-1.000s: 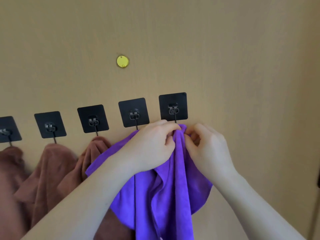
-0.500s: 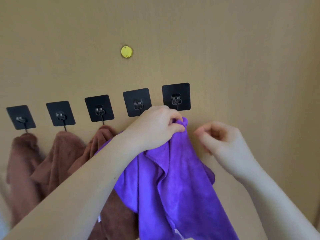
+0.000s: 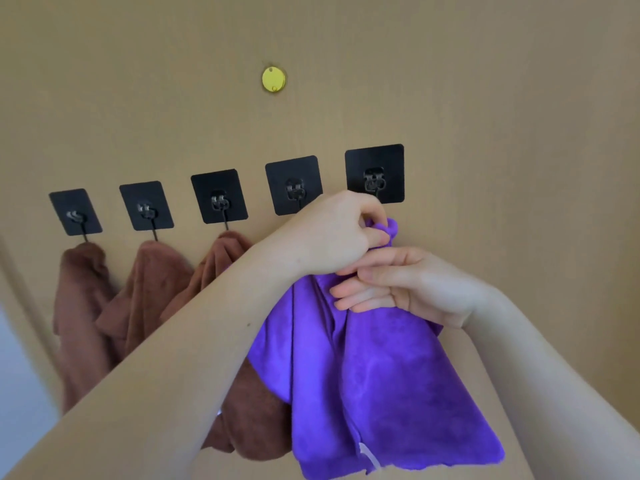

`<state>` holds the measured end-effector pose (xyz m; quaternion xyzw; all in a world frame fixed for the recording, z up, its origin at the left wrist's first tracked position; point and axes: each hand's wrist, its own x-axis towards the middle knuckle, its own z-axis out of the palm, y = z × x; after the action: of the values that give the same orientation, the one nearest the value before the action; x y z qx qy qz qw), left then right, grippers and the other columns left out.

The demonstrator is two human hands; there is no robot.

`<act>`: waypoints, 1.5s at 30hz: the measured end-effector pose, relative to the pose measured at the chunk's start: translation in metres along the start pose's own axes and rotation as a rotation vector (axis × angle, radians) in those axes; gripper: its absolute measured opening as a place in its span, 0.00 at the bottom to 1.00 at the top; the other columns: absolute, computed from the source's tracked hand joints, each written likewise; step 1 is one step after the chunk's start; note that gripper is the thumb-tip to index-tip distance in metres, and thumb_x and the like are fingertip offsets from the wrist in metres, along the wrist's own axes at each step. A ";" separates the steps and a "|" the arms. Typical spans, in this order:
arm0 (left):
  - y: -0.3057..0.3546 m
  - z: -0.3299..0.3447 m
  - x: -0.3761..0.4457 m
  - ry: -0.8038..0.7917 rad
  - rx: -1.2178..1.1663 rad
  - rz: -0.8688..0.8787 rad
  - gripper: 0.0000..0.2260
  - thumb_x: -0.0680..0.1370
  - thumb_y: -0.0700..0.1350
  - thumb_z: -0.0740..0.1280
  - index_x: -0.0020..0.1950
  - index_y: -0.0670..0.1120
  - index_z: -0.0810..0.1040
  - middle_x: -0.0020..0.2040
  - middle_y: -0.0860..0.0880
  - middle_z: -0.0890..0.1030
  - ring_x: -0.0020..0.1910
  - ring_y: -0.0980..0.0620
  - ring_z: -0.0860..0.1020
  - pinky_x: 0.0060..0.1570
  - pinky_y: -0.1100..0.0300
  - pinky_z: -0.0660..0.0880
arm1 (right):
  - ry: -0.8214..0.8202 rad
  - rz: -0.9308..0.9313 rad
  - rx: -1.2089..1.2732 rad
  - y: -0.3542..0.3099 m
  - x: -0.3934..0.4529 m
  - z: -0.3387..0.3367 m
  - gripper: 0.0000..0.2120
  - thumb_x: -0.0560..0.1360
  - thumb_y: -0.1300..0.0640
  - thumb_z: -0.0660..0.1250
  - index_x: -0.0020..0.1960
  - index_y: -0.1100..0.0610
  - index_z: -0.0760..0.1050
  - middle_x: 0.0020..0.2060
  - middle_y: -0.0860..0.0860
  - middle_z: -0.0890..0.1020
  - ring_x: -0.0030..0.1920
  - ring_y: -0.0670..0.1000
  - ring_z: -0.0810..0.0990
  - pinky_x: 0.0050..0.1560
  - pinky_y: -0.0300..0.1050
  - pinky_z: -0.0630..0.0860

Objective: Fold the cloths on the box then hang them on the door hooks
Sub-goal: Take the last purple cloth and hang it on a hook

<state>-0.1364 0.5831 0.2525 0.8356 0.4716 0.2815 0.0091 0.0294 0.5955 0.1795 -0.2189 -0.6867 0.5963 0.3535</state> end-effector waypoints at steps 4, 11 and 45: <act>0.000 0.003 -0.002 -0.001 -0.093 -0.021 0.04 0.80 0.48 0.69 0.53 0.51 0.82 0.36 0.53 0.83 0.35 0.55 0.83 0.47 0.54 0.80 | 0.030 0.028 0.055 0.018 -0.001 -0.001 0.15 0.74 0.60 0.68 0.60 0.59 0.83 0.55 0.62 0.86 0.57 0.60 0.86 0.59 0.49 0.82; -0.002 0.013 -0.007 0.049 -0.177 -0.063 0.04 0.80 0.48 0.69 0.52 0.52 0.83 0.37 0.49 0.85 0.38 0.50 0.85 0.51 0.47 0.83 | -0.005 0.084 0.165 0.057 -0.015 0.000 0.22 0.77 0.62 0.65 0.71 0.55 0.74 0.65 0.56 0.82 0.67 0.56 0.81 0.69 0.47 0.75; 0.014 0.047 -0.025 0.258 -0.084 -0.156 0.10 0.82 0.50 0.65 0.61 0.53 0.80 0.40 0.53 0.73 0.47 0.49 0.76 0.44 0.59 0.65 | 0.005 0.602 -0.479 0.156 -0.063 0.000 0.16 0.78 0.56 0.71 0.65 0.53 0.80 0.52 0.50 0.86 0.58 0.49 0.85 0.61 0.39 0.79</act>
<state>-0.1127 0.5666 0.2053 0.7522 0.5201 0.4044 0.0051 0.0511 0.5799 0.0134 -0.4885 -0.7107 0.4957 0.1031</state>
